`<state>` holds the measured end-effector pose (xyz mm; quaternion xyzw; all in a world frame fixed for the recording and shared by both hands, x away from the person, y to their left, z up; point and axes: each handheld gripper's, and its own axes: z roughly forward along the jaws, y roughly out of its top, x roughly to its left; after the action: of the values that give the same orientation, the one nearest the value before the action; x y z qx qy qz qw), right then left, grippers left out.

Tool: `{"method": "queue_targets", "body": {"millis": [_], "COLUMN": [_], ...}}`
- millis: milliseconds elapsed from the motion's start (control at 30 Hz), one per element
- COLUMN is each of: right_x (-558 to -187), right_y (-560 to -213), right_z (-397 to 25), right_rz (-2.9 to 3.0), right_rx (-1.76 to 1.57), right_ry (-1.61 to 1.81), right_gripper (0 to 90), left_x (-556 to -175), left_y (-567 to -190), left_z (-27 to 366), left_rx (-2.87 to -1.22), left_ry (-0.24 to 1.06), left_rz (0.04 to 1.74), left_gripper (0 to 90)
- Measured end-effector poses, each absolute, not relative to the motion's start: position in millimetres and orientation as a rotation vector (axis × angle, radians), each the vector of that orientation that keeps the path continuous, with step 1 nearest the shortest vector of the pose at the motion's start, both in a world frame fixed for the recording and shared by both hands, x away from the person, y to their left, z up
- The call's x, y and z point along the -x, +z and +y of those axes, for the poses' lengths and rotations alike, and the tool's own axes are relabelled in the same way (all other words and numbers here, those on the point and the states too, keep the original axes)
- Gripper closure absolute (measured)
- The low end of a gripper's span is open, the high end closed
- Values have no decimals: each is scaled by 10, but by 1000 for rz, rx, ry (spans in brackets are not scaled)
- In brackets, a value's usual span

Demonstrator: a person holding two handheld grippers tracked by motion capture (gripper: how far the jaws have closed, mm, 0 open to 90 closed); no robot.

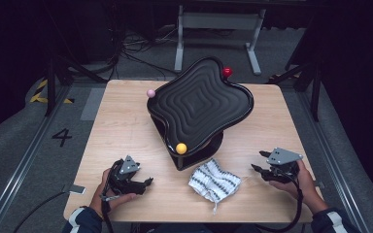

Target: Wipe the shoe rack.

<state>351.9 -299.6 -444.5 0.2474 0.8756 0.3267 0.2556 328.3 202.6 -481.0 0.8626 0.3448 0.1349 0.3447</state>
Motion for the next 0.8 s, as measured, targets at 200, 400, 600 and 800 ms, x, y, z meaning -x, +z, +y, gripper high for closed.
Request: {"method": "queue_targets", "body": {"millis": [200,400,600,800], "right_x": [-3506,-3466,-3413,-3336], "right_y": [-4545,-4609,-4680,-4757], "right_z": [-3165,-3296,-3474,-3629], "right_rz": [2380,2375,2352,2338], "right_rx": [-709,-733,-803,-877], "right_ry": [855,862,884,904], "right_gripper": [413,398,384,366], "left_x": [-3281,-3283,-3287,-3293], "left_y": [-4812,-4815,-4815,-4816], "left_z": [2020,2012,2010,2004], "left_rx": [-2238,-2231,-2230,-2229], "left_ry": [356,353,356,359], "left_rz": [901,908,908,909], "left_gripper": [234,233,232,231]}}
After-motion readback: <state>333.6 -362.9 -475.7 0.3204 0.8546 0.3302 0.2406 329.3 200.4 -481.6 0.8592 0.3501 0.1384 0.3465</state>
